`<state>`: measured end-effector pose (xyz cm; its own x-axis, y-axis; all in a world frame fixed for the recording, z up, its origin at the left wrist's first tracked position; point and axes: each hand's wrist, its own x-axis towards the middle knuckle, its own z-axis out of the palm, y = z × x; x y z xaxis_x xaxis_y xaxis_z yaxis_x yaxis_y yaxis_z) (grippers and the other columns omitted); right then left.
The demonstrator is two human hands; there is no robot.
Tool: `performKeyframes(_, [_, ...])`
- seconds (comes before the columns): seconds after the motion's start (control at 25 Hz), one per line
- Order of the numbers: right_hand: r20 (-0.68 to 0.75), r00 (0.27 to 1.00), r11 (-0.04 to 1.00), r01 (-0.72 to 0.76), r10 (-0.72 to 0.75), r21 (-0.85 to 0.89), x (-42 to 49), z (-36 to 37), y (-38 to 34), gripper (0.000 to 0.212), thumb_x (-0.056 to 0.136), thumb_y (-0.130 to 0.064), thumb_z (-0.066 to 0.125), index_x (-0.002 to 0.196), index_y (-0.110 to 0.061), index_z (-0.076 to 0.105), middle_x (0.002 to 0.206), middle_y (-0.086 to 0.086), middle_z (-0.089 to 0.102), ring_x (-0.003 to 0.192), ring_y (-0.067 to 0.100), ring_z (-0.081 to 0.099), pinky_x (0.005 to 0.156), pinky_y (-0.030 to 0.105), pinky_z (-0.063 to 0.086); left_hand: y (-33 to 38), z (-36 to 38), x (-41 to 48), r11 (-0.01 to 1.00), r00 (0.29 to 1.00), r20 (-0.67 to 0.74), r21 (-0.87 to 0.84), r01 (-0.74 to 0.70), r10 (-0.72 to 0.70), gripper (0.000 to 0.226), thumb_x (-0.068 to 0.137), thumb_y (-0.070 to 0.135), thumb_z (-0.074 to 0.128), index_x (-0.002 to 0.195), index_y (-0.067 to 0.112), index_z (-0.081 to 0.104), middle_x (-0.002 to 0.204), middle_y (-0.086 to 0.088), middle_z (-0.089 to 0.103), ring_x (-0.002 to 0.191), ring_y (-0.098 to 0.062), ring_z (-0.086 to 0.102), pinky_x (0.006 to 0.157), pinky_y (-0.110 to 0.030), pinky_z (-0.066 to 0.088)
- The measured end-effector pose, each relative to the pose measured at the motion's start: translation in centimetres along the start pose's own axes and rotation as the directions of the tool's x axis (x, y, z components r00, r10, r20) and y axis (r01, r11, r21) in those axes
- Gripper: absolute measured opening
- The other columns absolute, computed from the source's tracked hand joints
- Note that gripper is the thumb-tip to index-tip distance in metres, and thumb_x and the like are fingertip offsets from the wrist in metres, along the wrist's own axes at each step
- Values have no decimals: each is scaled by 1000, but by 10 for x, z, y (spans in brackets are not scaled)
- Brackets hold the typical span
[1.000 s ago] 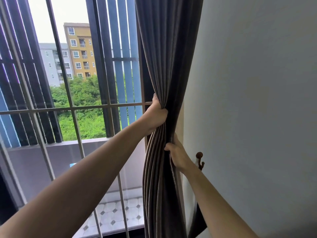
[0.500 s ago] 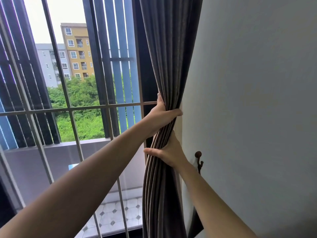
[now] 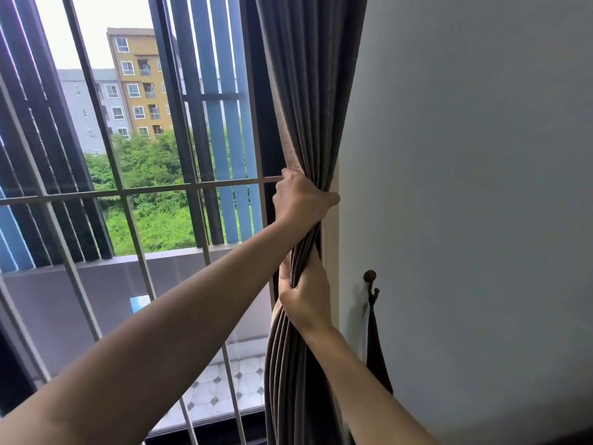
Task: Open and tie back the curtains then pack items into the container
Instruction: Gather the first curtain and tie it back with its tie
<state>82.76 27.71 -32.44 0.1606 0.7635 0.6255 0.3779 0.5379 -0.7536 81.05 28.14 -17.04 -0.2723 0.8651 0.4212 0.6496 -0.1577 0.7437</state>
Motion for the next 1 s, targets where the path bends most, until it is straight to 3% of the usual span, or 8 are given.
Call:
performKeyframes(0.16, [-93, 992, 983, 65, -82, -173, -4, 8, 4, 52, 87, -9, 53, 137, -5, 40, 112, 12, 62, 101, 28, 58, 90, 43, 49, -3, 6, 2, 994, 993, -101, -100, 53, -63, 59, 72, 27, 75, 117, 3, 46, 112, -11, 57, 108, -29, 55, 77, -28, 41])
performKeyframes(0.4, [-48, 990, 973, 124, -136, -196, -4, 1, 7, 60, 86, -5, 56, 142, -4, 33, 123, 11, 58, 108, 24, 54, 97, 36, 45, -5, 6, 11, 997, 979, -190, -49, 64, -72, 17, 80, 6, 58, 97, 7, 56, 94, -5, 59, 97, -27, 59, 73, -27, 43])
performKeyframes(0.52, [186, 978, 990, 74, -96, 121, -4, -17, 19, 70, 84, -24, 58, 146, -20, 27, 134, -1, 51, 121, 10, 49, 104, 30, 41, -7, 7, 11, 996, 971, -227, -70, 59, -73, 20, 80, 2, 52, 98, 7, 59, 92, -6, 60, 88, -26, 58, 76, -29, 47])
performKeyframes(0.64, [235, 958, 907, -239, 163, 345, -16, -37, 51, 50, 92, -52, 43, 139, -40, 29, 148, -13, 33, 130, 1, 35, 106, 25, 27, -9, 5, 14, 997, 970, -231, -57, 59, -70, 21, 79, 3, 51, 98, 7, 59, 90, -5, 58, 80, -24, 51, 71, -27, 44])
performKeyframes(0.76, [-67, 880, 883, -467, 470, 51, -23, -46, 112, 40, 92, -54, 39, 107, -21, 54, 120, 7, 49, 111, 18, 46, 92, 35, 37, -11, 5, 14, 998, 973, -222, -49, 46, -56, 22, 79, 3, 51, 99, 7, 59, 86, -3, 54, 80, -24, 50, 72, -27, 44])
performKeyframes(0.84, [-13, 819, 787, -556, 574, -268, -23, -47, 138, 33, 82, -31, 52, 111, -15, 58, 139, 19, 35, 126, 36, 40, 101, 47, 38, -10, 5, 12, 998, 974, -220, -50, 34, -44, 18, 79, 3, 51, 95, 8, 57, 85, -2, 53, 80, -23, 50, 71, -27, 42])
performKeyframes(0.92, [74, 754, 712, -577, 652, -400, -21, -45, 150, 48, 79, -17, 53, 128, -17, 50, 152, 20, 14, 137, 41, 24, 110, 51, 29, -10, 5, 10, 998, 974, -224, -53, 27, -38, 13, 80, 3, 51, 89, 12, 51, 82, -1, 52, 78, -22, 49, 69, -26, 40])
performKeyframes(1.0, [68, 748, 685, -563, 660, -462, -19, -43, 156, 53, 81, -17, 52, 133, -15, 42, 145, 19, 27, 131, 39, 33, 106, 49, 34, -10, 5, 9, 998, 972, -231, -59, 17, -30, 12, 81, 4, 51, 88, 13, 50, 82, -1, 52, 78, -21, 49, 69, -26, 39])
